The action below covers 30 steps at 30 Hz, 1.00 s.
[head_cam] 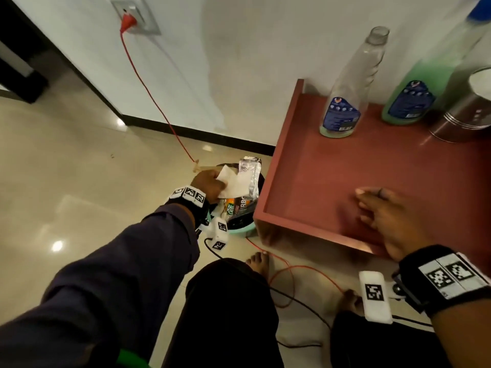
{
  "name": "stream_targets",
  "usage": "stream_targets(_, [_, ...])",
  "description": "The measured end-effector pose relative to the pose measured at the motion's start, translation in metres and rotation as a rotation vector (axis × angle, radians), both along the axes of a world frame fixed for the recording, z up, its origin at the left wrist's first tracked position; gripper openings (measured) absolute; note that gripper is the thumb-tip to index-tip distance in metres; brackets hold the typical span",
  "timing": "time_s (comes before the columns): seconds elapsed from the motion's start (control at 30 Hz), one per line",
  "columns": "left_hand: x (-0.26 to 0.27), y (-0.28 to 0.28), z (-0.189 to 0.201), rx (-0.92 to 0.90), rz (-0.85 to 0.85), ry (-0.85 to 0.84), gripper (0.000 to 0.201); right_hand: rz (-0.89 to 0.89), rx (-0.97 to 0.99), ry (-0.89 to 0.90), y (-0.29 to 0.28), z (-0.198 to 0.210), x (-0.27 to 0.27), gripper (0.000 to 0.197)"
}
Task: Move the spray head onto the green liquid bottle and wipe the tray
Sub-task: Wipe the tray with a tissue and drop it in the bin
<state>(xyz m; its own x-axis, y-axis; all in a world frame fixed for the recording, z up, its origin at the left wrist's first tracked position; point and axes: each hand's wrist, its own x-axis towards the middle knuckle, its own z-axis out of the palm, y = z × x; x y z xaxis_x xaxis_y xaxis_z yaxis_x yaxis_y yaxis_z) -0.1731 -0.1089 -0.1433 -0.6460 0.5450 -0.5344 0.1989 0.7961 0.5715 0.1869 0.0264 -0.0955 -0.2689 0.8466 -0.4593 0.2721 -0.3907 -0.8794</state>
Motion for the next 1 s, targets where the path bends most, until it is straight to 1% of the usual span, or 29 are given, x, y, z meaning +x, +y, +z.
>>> stream_targets(0.07, [-0.001, -0.004, -0.024, -0.09, -0.077, 0.028, 0.03, -0.005, 0.001, 0.002, 0.0, 0.0, 0.0, 0.01])
stream_targets(0.13, [-0.004, -0.008, -0.038, -0.144, -0.11, 0.076, 0.038, 0.0, -0.003, -0.004, 0.001, -0.001, -0.001, 0.01])
stream_targets(0.23, [-0.004, -0.006, -0.035, -0.109, -0.076, 0.101, 0.046, -0.006, -0.01, -0.023, 0.002, -0.002, -0.001, 0.008])
stream_targets(0.3, [-0.002, 0.0, -0.022, -0.071, -0.062, 0.097, 0.046, -0.004, -0.01, -0.028, 0.002, -0.002, -0.002, 0.009])
stream_targets(0.37, [0.002, 0.01, -0.003, -0.002, -0.086, 0.131, 0.041, -0.006, -0.012, -0.019, -0.002, 0.003, -0.004, 0.011])
stream_targets(0.43, [0.011, 0.026, 0.021, 0.131, -0.114, 0.11, 0.035, 0.001, -0.013, -0.011, -0.003, 0.007, -0.005, 0.011])
stream_targets(0.53, [0.038, 0.054, 0.068, 0.365, -0.156, 0.02, 0.024, 0.035, -0.014, -0.008, -0.002, 0.019, -0.005, 0.008])
stream_targets(0.6, [0.057, 0.074, 0.098, 0.497, -0.198, 0.051, 0.017, 0.051, 0.002, 0.011, 0.006, 0.031, -0.012, 0.004])
stream_targets(0.63, [0.067, 0.084, 0.111, 0.551, -0.21, 0.089, 0.017, 0.051, 0.051, 0.012, 0.012, 0.039, -0.018, 0.007])
stream_targets(0.7, [0.087, 0.109, 0.134, 0.618, -0.229, 0.157, 0.028, 0.061, 0.244, -0.057, 0.033, 0.052, -0.03, 0.025])
stream_targets(0.77, [0.102, 0.141, 0.15, 0.625, -0.273, 0.185, 0.051, 0.065, 0.403, -0.14, 0.062, 0.064, -0.046, 0.048])
stream_targets(0.83, [0.111, 0.175, 0.16, 0.591, -0.359, 0.218, 0.078, 0.114, 0.503, -0.229, 0.091, 0.079, -0.062, 0.074])
stream_targets(0.87, [0.114, 0.189, 0.16, 0.565, -0.395, 0.247, 0.087, 0.16, 0.534, -0.268, 0.101, 0.087, -0.069, 0.085])
stream_targets(0.9, [0.119, 0.204, 0.161, 0.544, -0.421, 0.274, 0.092, 0.206, 0.553, -0.292, 0.115, 0.093, -0.075, 0.09])
stream_targets(0.93, [0.124, 0.214, 0.158, 0.526, -0.434, 0.287, 0.091, 0.255, 0.554, -0.311, 0.122, 0.101, -0.081, 0.091])
stream_targets(1.0, [0.133, 0.23, 0.152, 0.521, -0.442, 0.26, 0.079, 0.37, 0.541, -0.306, 0.135, 0.106, -0.088, 0.086])
